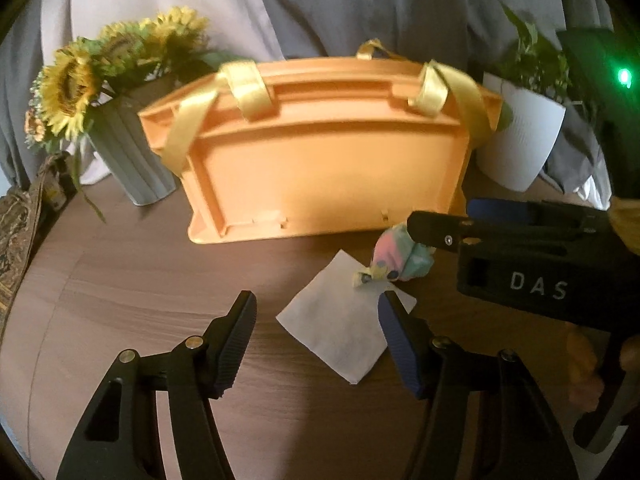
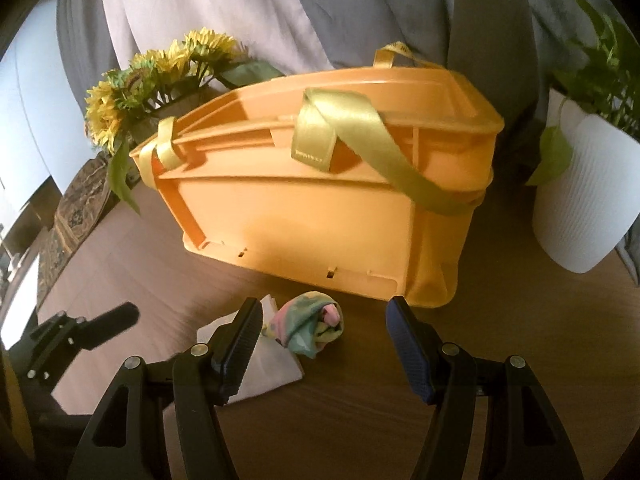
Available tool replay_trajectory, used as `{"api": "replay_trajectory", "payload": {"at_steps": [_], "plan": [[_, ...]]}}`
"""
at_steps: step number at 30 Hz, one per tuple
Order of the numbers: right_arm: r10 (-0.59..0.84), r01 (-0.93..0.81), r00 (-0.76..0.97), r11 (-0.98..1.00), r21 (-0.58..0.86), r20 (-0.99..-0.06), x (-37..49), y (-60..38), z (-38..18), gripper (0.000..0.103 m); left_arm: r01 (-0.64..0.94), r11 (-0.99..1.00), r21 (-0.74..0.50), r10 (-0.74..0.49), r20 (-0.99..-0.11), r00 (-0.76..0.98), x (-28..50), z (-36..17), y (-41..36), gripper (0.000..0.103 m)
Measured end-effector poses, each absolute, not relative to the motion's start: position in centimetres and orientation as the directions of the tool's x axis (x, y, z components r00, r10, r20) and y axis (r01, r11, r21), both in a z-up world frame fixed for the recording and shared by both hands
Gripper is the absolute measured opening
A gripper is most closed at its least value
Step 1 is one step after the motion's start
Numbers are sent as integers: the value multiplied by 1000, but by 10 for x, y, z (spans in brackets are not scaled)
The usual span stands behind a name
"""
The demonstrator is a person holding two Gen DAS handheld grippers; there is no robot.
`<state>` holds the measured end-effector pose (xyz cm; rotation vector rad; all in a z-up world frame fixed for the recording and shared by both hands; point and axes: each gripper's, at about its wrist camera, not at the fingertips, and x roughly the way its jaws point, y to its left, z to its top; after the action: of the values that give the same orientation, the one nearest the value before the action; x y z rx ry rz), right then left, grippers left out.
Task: Organize soft objects
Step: 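Grasp the white napkin with left tool while right tool grasps tie-dye toy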
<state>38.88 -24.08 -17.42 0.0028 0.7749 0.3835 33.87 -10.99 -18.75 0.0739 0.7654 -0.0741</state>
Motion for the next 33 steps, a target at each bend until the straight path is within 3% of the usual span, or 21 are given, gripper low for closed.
{"api": "replay_trajectory", "payload": {"at_steps": [14, 23, 28, 33], "plan": [[356, -383, 598, 914, 134, -719, 411, -223, -203, 64, 109, 994, 31, -51, -742, 668, 358, -213, -110, 59], [374, -381, 576, 910, 166, -727, 417, -220, -212, 47, 109, 994, 32, -46, -764, 644, 366, -224, -116, 47], [377, -372, 578, 911, 177, -724, 419, -219, -214, 45, 109, 993, 35, -44, -762, 647, 366, -225, -119, 45], [377, -366, 580, 912, 183, -722, 417, -218, -215, 42, 138, 990, 33, -66, -756, 652, 364, -226, -125, 27]]}}
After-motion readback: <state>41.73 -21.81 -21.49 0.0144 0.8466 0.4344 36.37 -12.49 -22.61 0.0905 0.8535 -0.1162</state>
